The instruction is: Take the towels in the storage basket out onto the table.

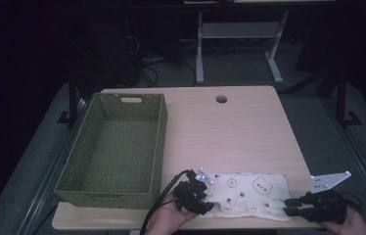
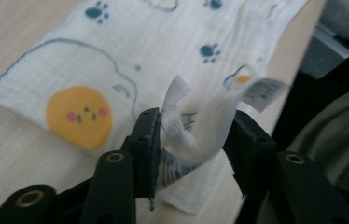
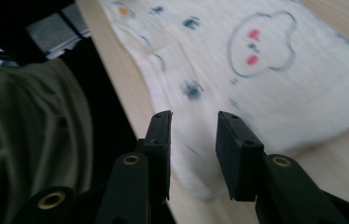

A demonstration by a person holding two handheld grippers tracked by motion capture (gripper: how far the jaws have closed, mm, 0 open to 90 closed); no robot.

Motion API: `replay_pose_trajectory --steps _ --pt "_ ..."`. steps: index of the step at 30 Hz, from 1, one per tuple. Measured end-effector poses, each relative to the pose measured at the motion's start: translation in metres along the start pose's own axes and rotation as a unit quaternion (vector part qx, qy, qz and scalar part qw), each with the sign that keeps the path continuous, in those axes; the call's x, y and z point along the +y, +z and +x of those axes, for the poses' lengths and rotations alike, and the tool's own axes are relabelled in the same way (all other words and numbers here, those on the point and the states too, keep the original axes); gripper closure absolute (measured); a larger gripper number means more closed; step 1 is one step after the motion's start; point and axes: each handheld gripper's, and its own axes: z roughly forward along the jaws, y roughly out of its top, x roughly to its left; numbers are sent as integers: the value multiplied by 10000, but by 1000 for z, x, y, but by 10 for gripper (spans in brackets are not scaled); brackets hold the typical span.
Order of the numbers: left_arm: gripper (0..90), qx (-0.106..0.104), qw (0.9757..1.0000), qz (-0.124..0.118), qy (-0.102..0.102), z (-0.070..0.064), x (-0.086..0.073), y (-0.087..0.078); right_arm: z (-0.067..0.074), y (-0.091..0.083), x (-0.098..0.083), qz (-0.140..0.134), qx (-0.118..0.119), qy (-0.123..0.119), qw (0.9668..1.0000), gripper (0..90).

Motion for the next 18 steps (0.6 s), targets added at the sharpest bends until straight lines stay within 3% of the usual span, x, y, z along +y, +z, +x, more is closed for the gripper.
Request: replay_pose_trajectory --steps 3,5,7,10,13,15,18 --pt "532 -16 9999 -138 37 -1 6 -11 4 -5 6 -61 161 -109 9998 639" --pt "525 -41 9998 -190 77 0 8 -15 4 -6 9 -58 52 -106 9999 673" --pt "531 -157 9993 -332 -39 2 11 -17 1 -3 9 -49 -104 -33 9999 738" --pt "586 -99 9990 -419 -80 5 13 -18 -4 6 7 82 -233 14 9997 758" --pt "621 13 10000 -40 61 7 11 -6 -2 16 4 303 -222 -56 9993 682" --pt "624 -58 10000 12 -63 8 8 5 1 19 4 449 -256 -219 9984 661" --pt "638 -55 9998 211 -23 10 3 17 4 24 1 623 -348 -383 9967 660"
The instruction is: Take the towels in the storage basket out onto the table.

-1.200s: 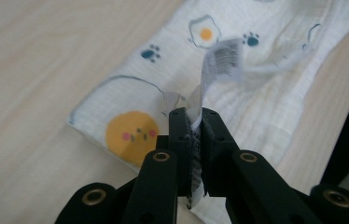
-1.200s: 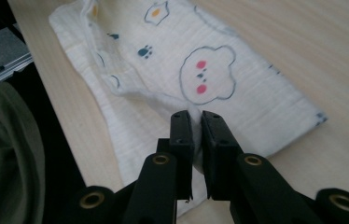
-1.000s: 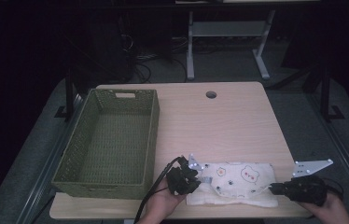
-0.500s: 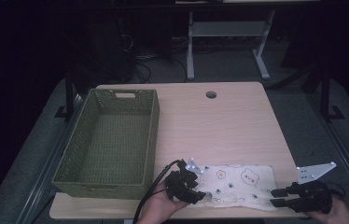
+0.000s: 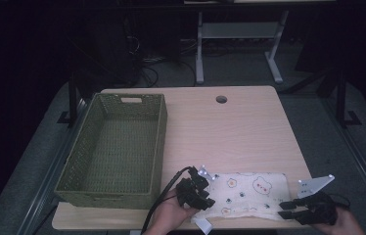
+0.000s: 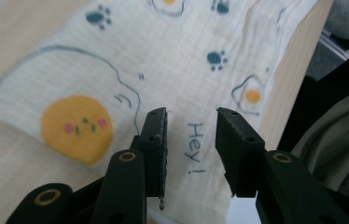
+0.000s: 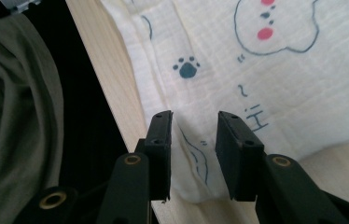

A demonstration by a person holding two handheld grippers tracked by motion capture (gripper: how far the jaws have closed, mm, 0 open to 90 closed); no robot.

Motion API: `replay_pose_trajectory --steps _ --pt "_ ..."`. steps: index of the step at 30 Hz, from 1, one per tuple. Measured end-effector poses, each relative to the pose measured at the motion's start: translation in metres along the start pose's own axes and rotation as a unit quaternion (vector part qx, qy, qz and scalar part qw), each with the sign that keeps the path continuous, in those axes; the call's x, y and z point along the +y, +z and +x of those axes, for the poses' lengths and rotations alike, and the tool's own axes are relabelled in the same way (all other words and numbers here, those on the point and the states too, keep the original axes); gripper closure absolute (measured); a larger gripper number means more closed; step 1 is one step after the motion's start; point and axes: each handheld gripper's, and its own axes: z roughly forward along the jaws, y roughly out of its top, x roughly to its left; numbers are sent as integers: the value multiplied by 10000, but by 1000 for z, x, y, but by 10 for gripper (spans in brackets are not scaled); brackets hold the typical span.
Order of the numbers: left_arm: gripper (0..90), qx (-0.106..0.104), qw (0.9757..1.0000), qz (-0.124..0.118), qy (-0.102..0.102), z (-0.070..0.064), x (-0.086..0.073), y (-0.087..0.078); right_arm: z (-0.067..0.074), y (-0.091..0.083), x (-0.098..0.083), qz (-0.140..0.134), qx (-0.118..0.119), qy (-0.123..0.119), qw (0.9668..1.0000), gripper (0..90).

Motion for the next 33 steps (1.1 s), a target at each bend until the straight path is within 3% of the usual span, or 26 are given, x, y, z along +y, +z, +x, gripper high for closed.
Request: replay_pose_trajectory --steps 2,7,11,14,16,22,25,28,30,33 --pt "637 76 9999 139 34 -1 -3 6 0 3 -2 11 -52 -55 10000 697" --pt "625 89 9999 133 -11 0 -6 10 0 3 -3 -32 -231 -100 9997 862" --pt "621 119 9998 127 1 -1 -6 10 -1 -2 0 -99 -235 -130 9996 869" --pt "616 87 9999 107 1 1 -7 10 -2 -13 3 -347 -81 -103 9993 862" --pt "616 51 9999 79 -68 2 -7 10 -1 -18 5 -371 -111 -106 9992 870" --pt "600 150 9997 -110 -144 2 -5 3 7 -18 5 -347 194 -211 9990 866" --pt "610 272 9992 -201 -212 3 -3 2 9 -6 3 87 704 -305 9970 757" --pt "619 313 9991 -166 -234 7 -1 3 6 0 3 -64 651 -219 9976 732" --pt "618 385 9989 -153 -233 7 -1 6 0 -4 4 -482 559 -12 9973 746" --pt "606 427 9988 -53 -221 8 -1 9 -6 -2 5 -527 208 180 9982 743"
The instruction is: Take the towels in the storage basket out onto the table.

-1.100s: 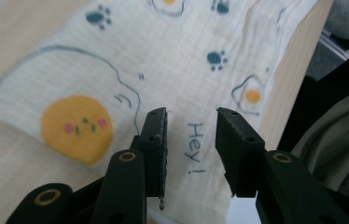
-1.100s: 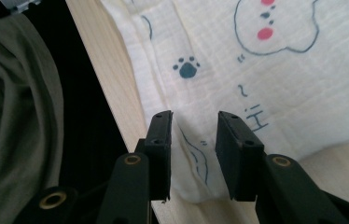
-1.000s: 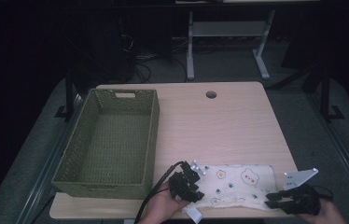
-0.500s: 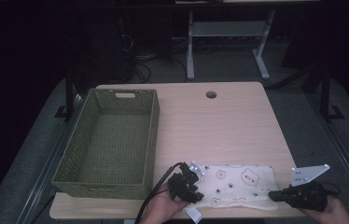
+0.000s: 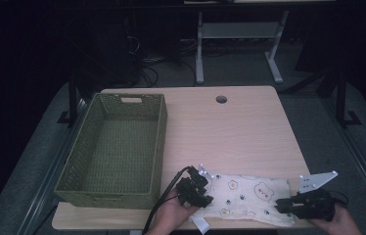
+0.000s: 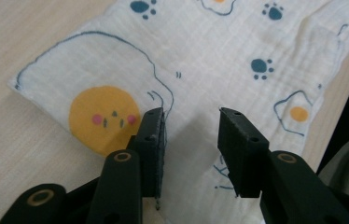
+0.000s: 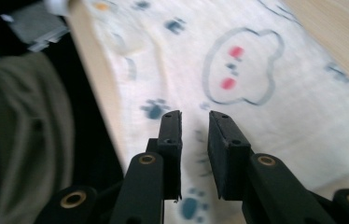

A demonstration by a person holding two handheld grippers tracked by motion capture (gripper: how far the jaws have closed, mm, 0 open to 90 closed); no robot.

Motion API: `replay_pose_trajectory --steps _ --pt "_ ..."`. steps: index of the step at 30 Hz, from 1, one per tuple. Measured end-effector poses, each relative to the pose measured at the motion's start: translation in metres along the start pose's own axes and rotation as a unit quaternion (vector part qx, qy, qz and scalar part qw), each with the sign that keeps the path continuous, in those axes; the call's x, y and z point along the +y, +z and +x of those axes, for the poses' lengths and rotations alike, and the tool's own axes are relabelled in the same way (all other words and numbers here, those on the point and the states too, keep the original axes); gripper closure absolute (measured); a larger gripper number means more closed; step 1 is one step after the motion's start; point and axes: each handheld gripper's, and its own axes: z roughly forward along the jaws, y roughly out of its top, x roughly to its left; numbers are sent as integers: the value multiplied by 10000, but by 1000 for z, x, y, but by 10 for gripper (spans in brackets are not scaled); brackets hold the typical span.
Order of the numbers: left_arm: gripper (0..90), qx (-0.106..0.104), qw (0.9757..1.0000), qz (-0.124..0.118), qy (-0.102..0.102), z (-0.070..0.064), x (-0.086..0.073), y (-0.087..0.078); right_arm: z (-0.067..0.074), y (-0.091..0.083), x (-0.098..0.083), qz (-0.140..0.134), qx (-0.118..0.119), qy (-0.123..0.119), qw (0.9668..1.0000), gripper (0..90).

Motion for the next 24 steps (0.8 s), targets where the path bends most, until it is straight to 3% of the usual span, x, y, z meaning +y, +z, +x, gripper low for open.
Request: replay_pose_trajectory --steps 3,5,8,12,15,17,19,22,24 --pt "608 22 9999 -73 -88 2 -1 3 -5 8 -2 261 -348 5 9991 707" --pt "608 60 9998 -130 -125 3 1 4 -9 8 -4 201 -398 -16 9990 704" --pt "600 98 9994 -238 -215 5 7 9 -21 5 1 332 -779 -194 9962 663" --pt "581 215 9986 -408 -272 8 20 18 -36 3 5 386 -1044 -209 9936 660" --pt "584 259 9977 -519 -342 11 26 23 -49 0 5 297 -1069 -98 9938 664" --pt "585 312 9975 -523 -355 13 28 22 -54 -1 4 235 -919 34 9955 635" --pt "587 415 9958 -708 -400 16 31 17 -56 -3 6 237 -736 197 9968 610" --pt "594 628 9927 -892 -506 23 39 8 -63 -10 13 -25 -909 269 9955 609" --pt "593 753 9905 -1000 -570 31 44 4 -70 -14 19 -113 -1084 449 9930 602"
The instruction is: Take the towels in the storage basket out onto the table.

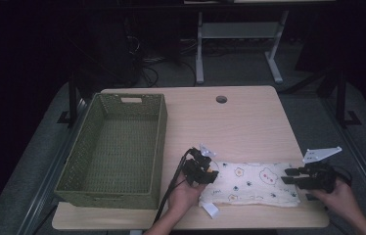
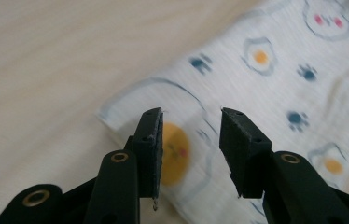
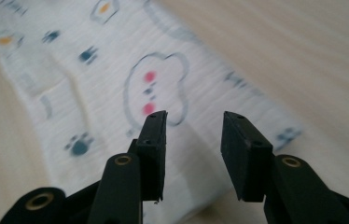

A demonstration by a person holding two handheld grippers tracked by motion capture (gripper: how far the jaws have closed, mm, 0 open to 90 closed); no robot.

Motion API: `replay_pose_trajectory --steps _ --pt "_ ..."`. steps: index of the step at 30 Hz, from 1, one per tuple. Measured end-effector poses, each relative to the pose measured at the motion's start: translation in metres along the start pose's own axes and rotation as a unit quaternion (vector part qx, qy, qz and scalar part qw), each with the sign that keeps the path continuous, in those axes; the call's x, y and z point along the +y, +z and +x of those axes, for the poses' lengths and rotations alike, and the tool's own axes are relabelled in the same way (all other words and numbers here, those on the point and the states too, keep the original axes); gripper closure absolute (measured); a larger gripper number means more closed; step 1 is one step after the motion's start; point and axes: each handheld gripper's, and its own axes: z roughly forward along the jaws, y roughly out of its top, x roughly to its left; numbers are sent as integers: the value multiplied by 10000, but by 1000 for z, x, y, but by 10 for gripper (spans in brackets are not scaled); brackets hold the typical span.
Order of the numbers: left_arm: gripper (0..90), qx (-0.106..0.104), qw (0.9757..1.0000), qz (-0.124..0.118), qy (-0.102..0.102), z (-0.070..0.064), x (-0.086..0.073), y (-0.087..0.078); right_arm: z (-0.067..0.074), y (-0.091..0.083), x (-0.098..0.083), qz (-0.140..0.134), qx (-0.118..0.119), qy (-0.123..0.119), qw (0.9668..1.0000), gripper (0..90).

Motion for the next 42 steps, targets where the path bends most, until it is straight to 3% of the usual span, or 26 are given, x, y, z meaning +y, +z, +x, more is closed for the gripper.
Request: replay_pose_trajectory --steps 6,9,15,19,22,27,31,33,37,42 --pt "580 207 9993 -154 -254 18 11 6 -24 2 11 -191 -300 485 9982 581" --pt "570 183 9991 -40 -383 26 11 13 -33 7 13 -136 -333 680 9970 584" --pt "521 49 9988 137 -470 34 9 22 -48 14 17 -57 -98 854 9963 588" --pt "507 111 9985 309 -440 39 7 28 -49 19 18 188 -111 763 9968 599" --pt "483 126 9982 287 -515 40 6 30 -48 22 19 315 -122 641 9974 603" --pt "494 213 9985 254 -427 41 8 32 -47 27 20 370 -143 556 9977 635" --pt "598 233 9992 298 -163 35 8 32 -45 27 19 368 -83 475 9982 711" --pt "669 128 9993 315 -123 34 8 33 -47 27 18 369 52 531 9979 757" --pt "837 -92 9992 342 -190 37 7 32 -47 27 17 423 239 588 9971 829" --pt "874 -63 9993 271 -266 41 8 29 -51 25 18 322 317 629 9970 843"
